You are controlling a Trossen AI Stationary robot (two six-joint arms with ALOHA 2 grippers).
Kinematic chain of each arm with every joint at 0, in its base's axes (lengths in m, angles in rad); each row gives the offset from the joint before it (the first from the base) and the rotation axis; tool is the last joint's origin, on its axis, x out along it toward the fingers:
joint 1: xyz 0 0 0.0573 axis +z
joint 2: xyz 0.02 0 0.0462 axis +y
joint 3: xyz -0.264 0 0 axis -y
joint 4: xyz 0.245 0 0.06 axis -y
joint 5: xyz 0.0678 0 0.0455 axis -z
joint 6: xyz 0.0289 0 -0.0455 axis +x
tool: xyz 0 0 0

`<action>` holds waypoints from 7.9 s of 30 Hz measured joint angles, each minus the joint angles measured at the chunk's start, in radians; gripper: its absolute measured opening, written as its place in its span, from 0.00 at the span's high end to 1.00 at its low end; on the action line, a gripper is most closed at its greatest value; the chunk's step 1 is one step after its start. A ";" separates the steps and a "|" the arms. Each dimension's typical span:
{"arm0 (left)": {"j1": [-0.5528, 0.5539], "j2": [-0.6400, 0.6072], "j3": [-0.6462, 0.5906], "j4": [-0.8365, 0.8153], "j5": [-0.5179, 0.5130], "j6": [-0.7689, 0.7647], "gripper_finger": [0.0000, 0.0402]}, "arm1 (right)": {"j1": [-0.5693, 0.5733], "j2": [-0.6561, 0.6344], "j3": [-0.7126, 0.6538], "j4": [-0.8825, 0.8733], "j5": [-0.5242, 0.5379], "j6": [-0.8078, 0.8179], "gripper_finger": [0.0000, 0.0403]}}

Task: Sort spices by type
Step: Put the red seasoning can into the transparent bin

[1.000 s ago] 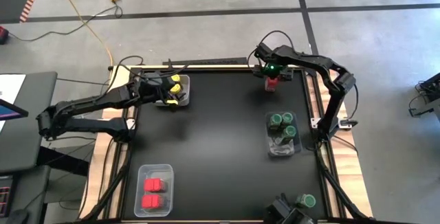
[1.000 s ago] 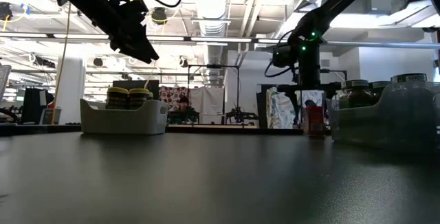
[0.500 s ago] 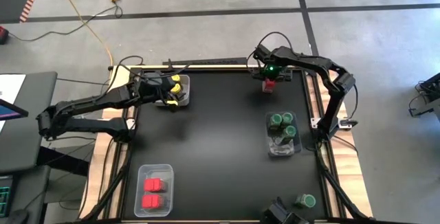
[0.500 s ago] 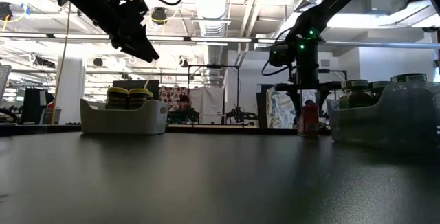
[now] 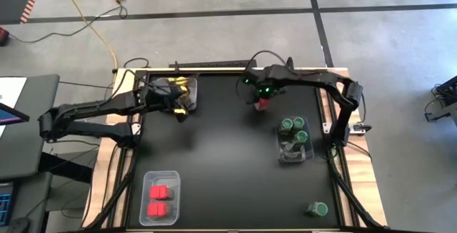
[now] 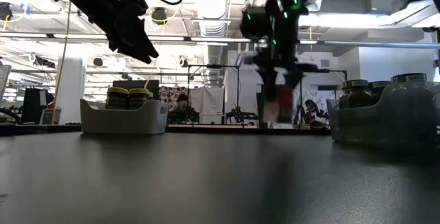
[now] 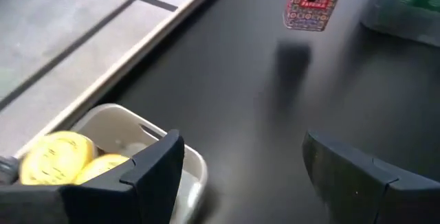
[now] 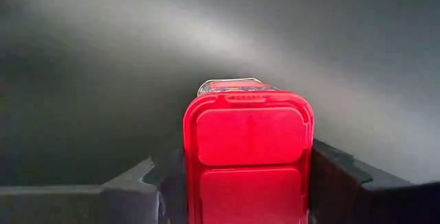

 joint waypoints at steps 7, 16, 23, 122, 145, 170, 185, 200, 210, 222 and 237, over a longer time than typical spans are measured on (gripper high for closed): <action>-0.204 0.000 0.000 -0.042 -0.131 -0.201 0.30 | 0.232 0.000 0.107 -0.011 0.000 -0.086 0.39; -0.481 0.000 0.000 -0.055 -0.336 -0.397 0.30 | 0.475 0.000 0.169 0.003 0.000 -0.015 0.39; -0.620 0.004 0.000 -0.053 -0.439 -0.501 0.30 | 0.549 0.002 0.169 0.057 0.003 0.219 0.39; -0.689 0.192 0.123 -0.293 -0.374 -0.791 0.30 | 0.722 -0.020 0.322 -0.528 0.347 0.642 0.14; -0.562 0.880 0.914 -0.807 -0.035 -1.248 0.30 | 0.551 -0.710 -0.383 -0.064 0.317 0.201 0.14; -0.538 0.896 0.923 -0.891 -0.082 -1.319 0.26 | 0.512 -0.702 -0.384 -0.063 0.301 0.093 0.14; -0.547 0.896 0.920 -0.851 -0.074 -1.351 0.17 | 0.506 -0.702 -0.384 -0.064 0.266 0.062 0.14; -0.531 0.977 0.920 -0.839 0.116 -1.409 0.17 | 0.507 -0.702 -0.385 -0.065 0.265 0.037 0.14; -0.524 1.033 0.919 -0.833 0.197 -1.391 0.17 | 0.507 -0.702 -0.385 -0.074 0.264 0.037 0.14; -0.503 1.044 0.920 -0.821 0.229 -1.376 0.17 | 0.507 -0.702 -0.385 -0.082 0.264 0.031 0.14; -0.473 1.044 0.920 -0.838 0.266 -1.331 0.45 | 0.507 -0.702 -0.385 -0.081 0.263 0.014 0.14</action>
